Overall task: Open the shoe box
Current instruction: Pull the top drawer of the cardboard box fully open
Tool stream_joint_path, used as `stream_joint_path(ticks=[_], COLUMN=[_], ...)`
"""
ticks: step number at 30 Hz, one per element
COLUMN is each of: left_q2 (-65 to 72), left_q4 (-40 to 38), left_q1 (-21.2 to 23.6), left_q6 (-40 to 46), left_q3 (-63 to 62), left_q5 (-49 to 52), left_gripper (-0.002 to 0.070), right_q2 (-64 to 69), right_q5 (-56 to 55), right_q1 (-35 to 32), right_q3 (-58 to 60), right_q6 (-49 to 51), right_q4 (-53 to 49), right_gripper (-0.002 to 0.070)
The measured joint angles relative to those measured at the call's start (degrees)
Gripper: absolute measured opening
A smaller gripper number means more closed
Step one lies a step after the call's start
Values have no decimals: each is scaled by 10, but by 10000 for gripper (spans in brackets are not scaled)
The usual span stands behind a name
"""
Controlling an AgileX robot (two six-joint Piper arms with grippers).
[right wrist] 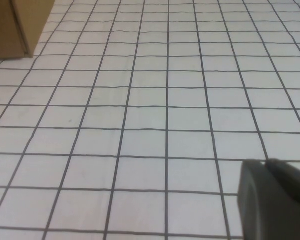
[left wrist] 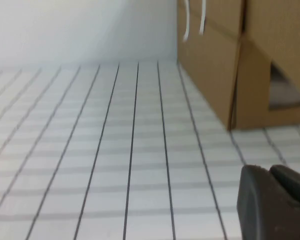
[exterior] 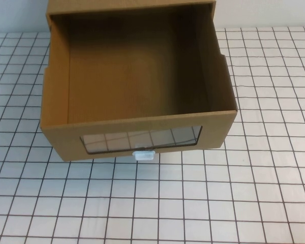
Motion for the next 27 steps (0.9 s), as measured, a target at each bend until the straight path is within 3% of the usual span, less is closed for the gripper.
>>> stream_joint_path(ticks=[6,27], left_q2=[0,-1], left_q4=[11,12], left_q1=[2,3], left_q6=[-17,-18], left_q3=[0,0], left_q5=[91,96], left_gripper=[-2,-2], right_q2=[-1,-3], right_q5=[0,0], right_q1=[0,0], right_q3=[0,0], right_q6=[0,0], right_q4=[0,0], right_gripper=[-13,-13])
